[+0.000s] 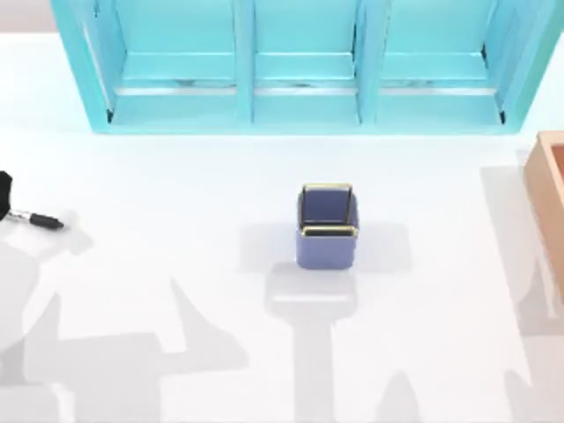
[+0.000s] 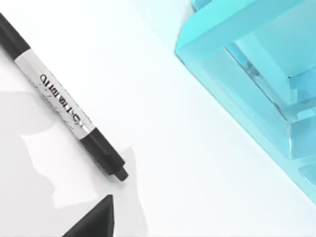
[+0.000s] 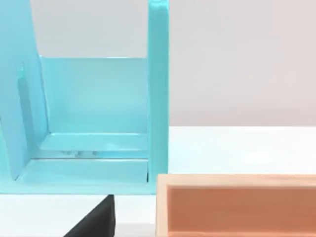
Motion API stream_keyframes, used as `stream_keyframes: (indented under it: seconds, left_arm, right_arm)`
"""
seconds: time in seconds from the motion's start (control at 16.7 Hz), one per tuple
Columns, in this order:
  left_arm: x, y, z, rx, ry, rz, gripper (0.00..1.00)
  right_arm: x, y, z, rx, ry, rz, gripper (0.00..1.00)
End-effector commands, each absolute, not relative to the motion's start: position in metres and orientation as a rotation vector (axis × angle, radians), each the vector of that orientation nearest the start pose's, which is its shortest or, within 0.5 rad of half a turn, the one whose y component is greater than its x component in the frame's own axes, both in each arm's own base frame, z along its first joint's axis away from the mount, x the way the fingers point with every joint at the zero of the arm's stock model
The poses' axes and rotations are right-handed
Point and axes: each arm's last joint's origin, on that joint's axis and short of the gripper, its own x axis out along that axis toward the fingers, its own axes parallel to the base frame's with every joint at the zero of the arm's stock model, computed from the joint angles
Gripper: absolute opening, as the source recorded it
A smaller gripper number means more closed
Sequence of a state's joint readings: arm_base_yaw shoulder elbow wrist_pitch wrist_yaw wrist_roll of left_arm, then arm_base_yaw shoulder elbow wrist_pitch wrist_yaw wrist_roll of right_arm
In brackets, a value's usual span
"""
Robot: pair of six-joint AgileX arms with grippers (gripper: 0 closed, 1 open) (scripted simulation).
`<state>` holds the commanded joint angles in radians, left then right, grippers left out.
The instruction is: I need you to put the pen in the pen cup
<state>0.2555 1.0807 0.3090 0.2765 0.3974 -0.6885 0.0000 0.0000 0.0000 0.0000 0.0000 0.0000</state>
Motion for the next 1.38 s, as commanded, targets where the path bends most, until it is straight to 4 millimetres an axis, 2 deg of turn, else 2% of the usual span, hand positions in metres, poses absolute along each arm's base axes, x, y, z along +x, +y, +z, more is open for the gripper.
stream_keyframes:
  seconds: [0.3, 0.6, 1.08, 1.26, 1.38]
  left_arm:
    - [0.235, 0.069, 0.118, -1.179, 0.662, 0.146, 1.00]
    - [0.246, 0.094, 0.093, -1.410, 0.695, 0.243, 1.00]
    - [0.250, 0.095, 0.091, -1.422, 0.692, 0.252, 1.00]
    - [0.271, 0.093, 0.082, -1.425, 0.686, 0.250, 1.00]
    - [0.290, 0.088, 0.066, -1.425, 0.694, 0.254, 1.00]
  right_arm:
    - [0.106, -0.001, 0.160, 0.000, 0.000, 0.000, 1.00]
    - [0.106, -0.001, 0.160, 0.000, 0.000, 0.000, 1.00]
    - [0.106, -0.001, 0.160, 0.000, 0.000, 0.000, 1.00]
    - [0.106, -0.001, 0.160, 0.000, 0.000, 0.000, 1.00]
    - [0.106, -0.001, 0.160, 0.000, 0.000, 0.000, 1.00]
